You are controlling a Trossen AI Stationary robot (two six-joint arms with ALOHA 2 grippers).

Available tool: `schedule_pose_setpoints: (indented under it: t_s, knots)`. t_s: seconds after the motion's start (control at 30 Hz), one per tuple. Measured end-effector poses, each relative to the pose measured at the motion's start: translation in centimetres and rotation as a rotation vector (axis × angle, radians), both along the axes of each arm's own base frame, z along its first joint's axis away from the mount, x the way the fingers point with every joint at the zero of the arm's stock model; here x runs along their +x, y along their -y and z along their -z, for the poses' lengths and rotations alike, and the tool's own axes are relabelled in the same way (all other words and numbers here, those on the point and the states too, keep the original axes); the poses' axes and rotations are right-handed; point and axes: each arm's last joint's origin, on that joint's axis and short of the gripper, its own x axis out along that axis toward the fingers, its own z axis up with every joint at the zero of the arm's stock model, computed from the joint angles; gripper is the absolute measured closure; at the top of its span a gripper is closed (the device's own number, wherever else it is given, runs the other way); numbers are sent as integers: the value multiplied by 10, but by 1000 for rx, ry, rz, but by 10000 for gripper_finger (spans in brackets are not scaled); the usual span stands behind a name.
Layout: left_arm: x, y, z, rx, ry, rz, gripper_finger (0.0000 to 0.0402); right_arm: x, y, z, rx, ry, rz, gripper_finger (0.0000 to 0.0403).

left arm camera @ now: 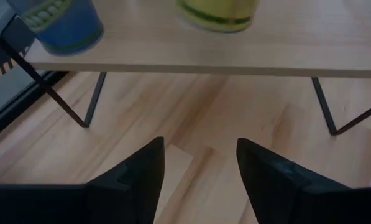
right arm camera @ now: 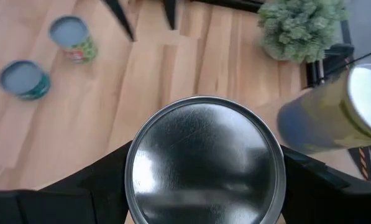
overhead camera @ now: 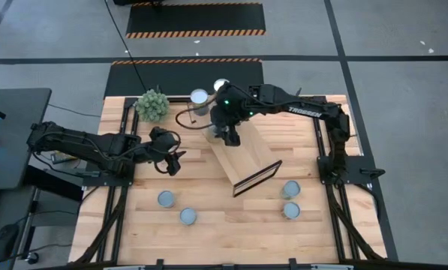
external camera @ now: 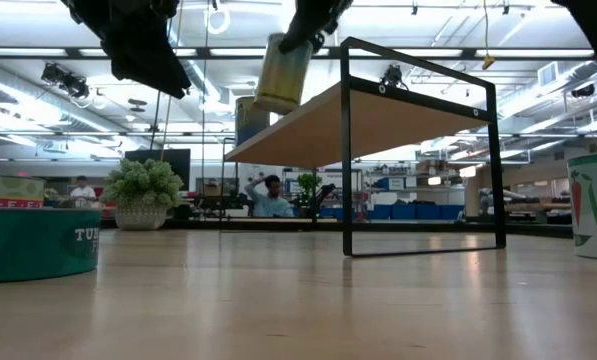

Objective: Pick and place cans onto a shelf
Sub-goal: Put the canned carrots on the shelf

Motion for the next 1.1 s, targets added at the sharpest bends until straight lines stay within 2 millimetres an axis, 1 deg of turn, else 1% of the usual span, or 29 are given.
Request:
schedule_pose_setpoints:
  t_s: [0.13, 0.27, 0.33, 0.43, 0.5, 0.63, 1.1]
  knots:
    - [0, 0, 0, 0, -2, 0, 196, 3, 11, 3, -6, 14, 23, 82]
    - [0, 0, 0, -2, -3, -2, 196, 8, 22, 6, -58, 28, 59, 82]
    - [0, 0, 0, -3, 0, -3, 196, 6, 26, 10, -80, -4, 63, 82]
    - [0, 0, 0, -4, -1, -3, 196, 10, 32, 14, -105, -11, 67, 79]
    - [0, 0, 0, -7, 0, -6, 196, 12, 34, 21, -127, -43, 59, 78]
    - [0, 0, 0, -7, 0, -6, 196, 16, 35, 27, -143, -53, 61, 78]
    - [0, 0, 0, -7, -2, -5, 196, 15, 45, 28, -121, -40, 68, 73]
